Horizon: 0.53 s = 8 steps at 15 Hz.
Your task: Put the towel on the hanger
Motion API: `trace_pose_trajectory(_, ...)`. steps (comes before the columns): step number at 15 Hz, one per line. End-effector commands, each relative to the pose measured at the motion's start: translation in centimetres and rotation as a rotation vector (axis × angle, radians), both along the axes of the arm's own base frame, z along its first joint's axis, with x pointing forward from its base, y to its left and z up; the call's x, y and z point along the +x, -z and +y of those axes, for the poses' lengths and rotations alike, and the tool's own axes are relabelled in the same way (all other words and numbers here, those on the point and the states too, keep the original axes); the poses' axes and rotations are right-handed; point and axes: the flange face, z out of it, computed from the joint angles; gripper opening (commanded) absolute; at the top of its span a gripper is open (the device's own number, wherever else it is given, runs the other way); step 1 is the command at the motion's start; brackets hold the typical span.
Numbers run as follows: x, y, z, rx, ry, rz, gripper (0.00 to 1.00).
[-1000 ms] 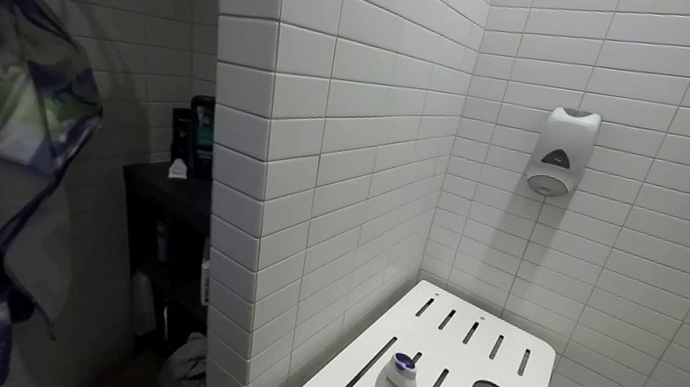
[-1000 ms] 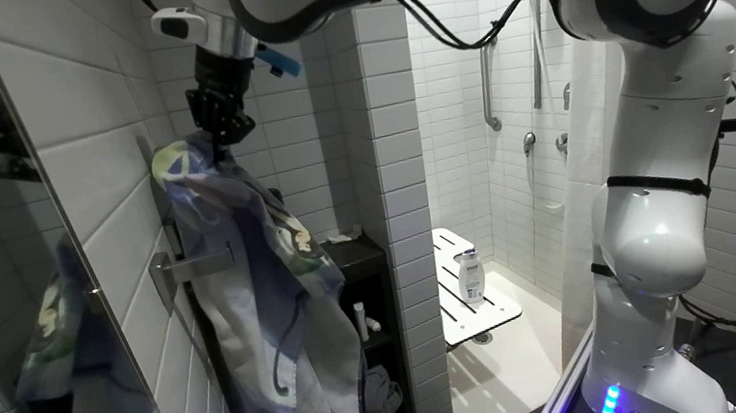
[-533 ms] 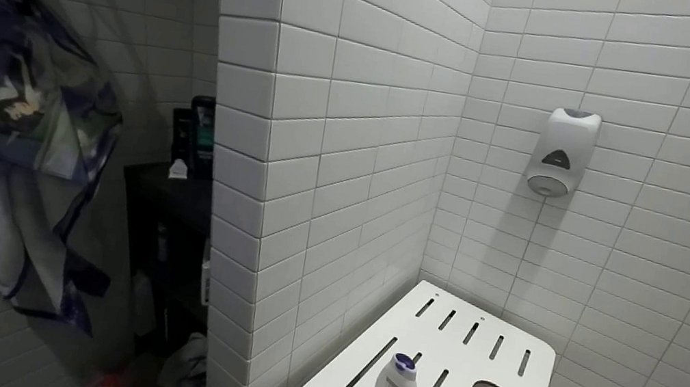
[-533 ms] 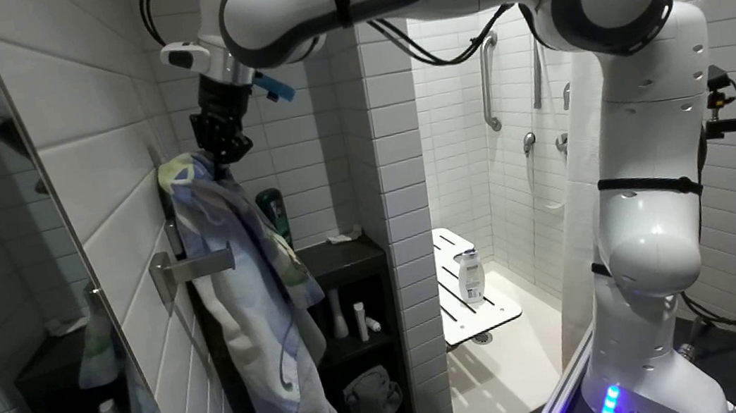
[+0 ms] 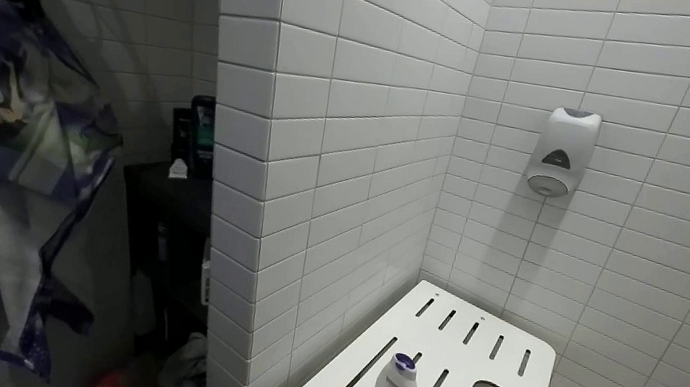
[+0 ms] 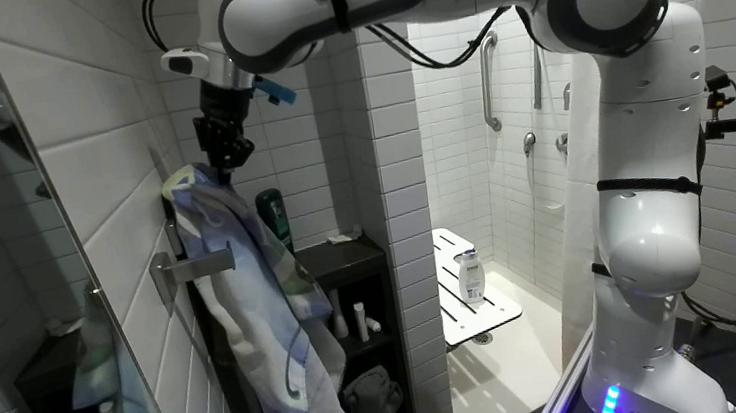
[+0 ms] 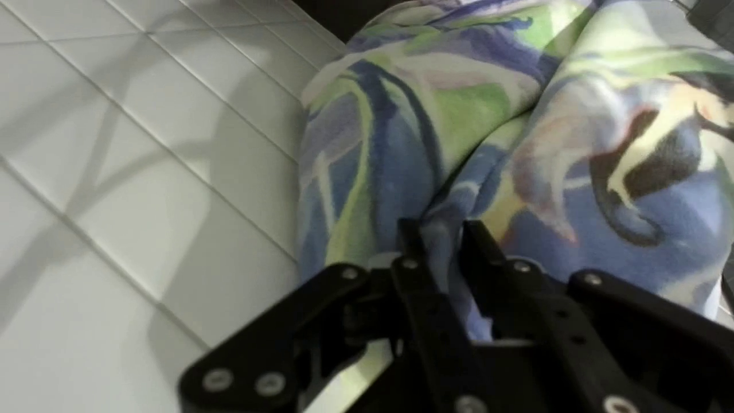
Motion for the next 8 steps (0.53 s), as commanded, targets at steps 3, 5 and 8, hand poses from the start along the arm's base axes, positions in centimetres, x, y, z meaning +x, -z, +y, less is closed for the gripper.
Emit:
trace_pose_trajectory(3, 0.6, -1.2, -1.5, -0.006, 0.046, 0.003, 0.69)
trace_pose_trajectory(5, 0.7, -1.2, -2.0, -0.005, 0.056, 0.006, 0.83)
trace_pose_trajectory(8, 0.7, -1.0, -3.0, 0.009, 0.074, 0.017, 0.99)
